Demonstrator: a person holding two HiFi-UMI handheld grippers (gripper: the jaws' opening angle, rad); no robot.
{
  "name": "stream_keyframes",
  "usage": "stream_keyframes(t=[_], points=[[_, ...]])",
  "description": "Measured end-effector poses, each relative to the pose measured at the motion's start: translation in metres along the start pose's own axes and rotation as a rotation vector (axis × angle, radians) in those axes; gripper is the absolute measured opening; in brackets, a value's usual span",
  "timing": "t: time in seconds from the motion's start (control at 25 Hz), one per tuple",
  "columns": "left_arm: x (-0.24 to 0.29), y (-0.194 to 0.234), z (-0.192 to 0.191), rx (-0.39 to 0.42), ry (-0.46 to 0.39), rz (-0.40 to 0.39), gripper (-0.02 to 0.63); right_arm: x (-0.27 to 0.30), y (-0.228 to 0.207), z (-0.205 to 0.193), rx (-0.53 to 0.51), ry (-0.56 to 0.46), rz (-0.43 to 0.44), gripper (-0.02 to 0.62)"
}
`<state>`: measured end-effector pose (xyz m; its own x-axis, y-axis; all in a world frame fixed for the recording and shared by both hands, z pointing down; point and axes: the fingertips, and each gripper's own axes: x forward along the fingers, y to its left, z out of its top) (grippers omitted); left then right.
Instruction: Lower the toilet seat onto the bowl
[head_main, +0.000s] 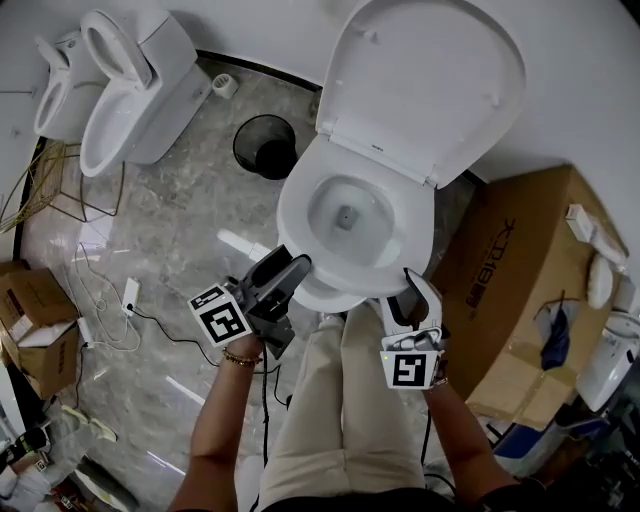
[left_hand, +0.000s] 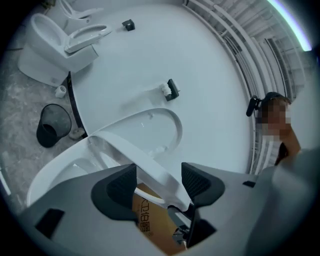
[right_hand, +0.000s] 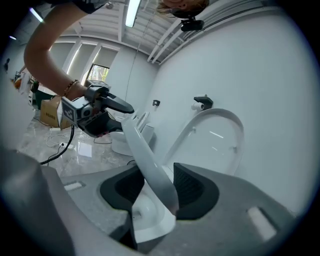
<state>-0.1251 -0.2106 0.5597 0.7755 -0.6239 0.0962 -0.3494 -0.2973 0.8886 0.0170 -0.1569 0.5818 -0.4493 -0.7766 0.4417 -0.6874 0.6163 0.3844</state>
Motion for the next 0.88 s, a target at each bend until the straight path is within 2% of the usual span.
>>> stream_keyframes(t=[0.12, 0.24, 0.4, 0.56, 0.6, 0.68, 0.76, 0.88], points=[[-0.005, 0.011, -0.011, -0.017, 0.031, 0.054, 0.26, -0.002, 0.013, -0.007, 0.017, 0.003, -0.009, 0.163], [-0.013, 0.023, -0.024, -0.041, 0.068, 0.099, 0.229, -0.004, 0.031, -0.02, 0.042, 0.013, 0.005, 0.164], [-0.028, 0.035, -0.041, -0.049, 0.083, 0.158, 0.219, -0.008, 0.054, -0.031, 0.043, 0.051, 0.117, 0.184], [-0.037, 0.048, -0.053, -0.062, 0.1, 0.187, 0.21, -0.019, 0.063, -0.036, 0.182, 0.055, 0.243, 0.244], [-0.039, 0.051, -0.057, -0.058, 0.108, 0.197, 0.21, -0.024, 0.063, -0.042, 0.235, 0.059, 0.263, 0.247], [-0.043, 0.057, -0.064, -0.037, 0.131, 0.231, 0.21, -0.034, 0.064, -0.065, 0.413, 0.102, 0.289, 0.256], [-0.046, 0.063, -0.071, -0.019, 0.154, 0.263, 0.21, -0.043, 0.061, -0.098, 0.632, 0.167, 0.311, 0.256], [-0.053, 0.074, -0.081, -0.014, 0.183, 0.291, 0.21, -0.048, 0.053, -0.133, 1.006, 0.178, 0.377, 0.256]])
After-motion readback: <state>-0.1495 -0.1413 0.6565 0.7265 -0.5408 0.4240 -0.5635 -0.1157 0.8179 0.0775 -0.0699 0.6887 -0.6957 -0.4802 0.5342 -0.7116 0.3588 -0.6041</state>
